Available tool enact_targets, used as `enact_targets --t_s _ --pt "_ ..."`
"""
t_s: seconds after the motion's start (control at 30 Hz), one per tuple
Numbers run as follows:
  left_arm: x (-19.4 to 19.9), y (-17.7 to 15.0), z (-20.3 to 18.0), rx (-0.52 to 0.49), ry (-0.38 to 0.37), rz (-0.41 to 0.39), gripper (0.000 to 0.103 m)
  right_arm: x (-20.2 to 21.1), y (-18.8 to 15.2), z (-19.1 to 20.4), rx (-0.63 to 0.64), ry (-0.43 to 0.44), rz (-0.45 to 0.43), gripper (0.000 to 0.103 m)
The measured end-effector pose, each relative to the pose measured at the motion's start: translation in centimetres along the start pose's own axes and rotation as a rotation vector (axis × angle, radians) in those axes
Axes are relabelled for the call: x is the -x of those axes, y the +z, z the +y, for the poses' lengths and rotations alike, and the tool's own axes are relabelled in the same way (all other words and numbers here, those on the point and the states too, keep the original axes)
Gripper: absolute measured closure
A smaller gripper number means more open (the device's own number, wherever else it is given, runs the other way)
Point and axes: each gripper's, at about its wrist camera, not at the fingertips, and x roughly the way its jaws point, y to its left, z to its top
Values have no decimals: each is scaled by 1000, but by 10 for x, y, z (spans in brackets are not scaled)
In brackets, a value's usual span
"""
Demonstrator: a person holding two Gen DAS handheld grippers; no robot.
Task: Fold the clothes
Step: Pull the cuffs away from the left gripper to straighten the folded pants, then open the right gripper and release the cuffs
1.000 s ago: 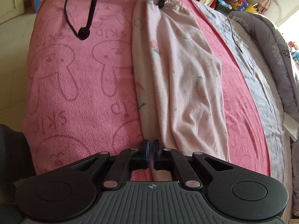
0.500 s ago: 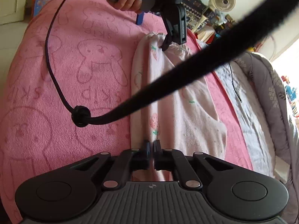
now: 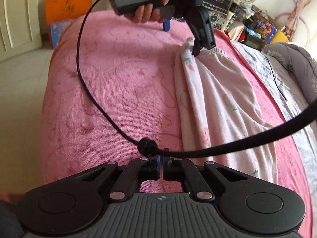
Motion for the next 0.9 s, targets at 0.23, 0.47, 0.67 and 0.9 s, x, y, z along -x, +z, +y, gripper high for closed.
enact_targets --t_s 0.23,0.47,0.67,0.9 --pt "-2 -3 2 0 -16 -7 0 -16 17 -53 -209 -183 -19 91" --pt "12 6 1 -24 -19 12 0 -33 8 -18 -61 -144 51 98" --pt "25 9 27 87 -137 37 0 -41 20 -40 -190 -38 66 98" --pt "-9 4 25 171 -121 130 0 -36 22 -40 -227 216 47 47"
